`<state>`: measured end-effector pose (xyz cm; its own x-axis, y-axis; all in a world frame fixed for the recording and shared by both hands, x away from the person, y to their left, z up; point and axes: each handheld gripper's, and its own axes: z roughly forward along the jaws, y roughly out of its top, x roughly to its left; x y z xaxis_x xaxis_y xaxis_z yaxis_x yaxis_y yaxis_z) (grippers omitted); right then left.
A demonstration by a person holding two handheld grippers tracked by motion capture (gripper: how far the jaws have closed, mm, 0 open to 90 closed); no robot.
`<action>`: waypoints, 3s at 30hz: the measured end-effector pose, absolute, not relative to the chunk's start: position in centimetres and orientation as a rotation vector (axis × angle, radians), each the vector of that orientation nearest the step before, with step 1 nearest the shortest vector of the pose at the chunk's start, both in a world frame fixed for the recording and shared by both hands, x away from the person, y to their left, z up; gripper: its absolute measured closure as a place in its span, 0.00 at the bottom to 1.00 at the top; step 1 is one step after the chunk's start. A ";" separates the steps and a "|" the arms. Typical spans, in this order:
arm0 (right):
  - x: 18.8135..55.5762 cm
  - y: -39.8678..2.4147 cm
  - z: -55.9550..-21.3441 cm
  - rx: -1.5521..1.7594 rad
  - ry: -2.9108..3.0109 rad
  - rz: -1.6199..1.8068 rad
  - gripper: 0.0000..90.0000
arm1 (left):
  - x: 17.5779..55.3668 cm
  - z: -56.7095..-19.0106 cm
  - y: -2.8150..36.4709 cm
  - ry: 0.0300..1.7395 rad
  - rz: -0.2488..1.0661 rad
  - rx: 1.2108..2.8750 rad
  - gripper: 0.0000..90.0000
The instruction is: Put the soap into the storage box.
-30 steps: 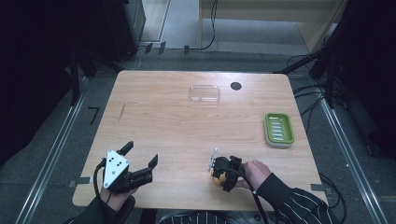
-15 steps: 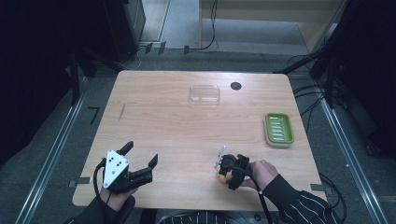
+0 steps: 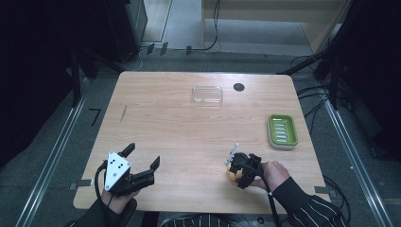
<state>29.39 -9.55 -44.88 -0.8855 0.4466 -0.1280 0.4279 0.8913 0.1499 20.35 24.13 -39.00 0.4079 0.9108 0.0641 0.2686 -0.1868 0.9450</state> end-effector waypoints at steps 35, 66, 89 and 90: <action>30.1 -15.2 -44.2 0.947 2.758 0.149 0.44 | 20.4 -39.0 24.1 1.039 0.827 1.694 0.15; 31.9 -18.1 -43.2 1.113 2.642 0.168 0.44 | 20.4 -39.0 24.1 1.035 0.827 1.694 0.15; 33.6 -19.3 -42.0 1.166 2.583 0.183 0.44 | 20.4 -39.0 24.0 1.036 0.827 1.699 0.15; 33.7 -19.3 -41.9 1.170 2.585 0.186 0.44 | 20.4 -39.0 24.0 1.036 0.827 1.699 0.15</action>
<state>33.74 -19.27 -41.92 -0.6250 0.7507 -0.2143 0.7122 0.6607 0.2373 20.39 23.99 -39.01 0.4128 0.9083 0.0680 0.2682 -0.1925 0.9439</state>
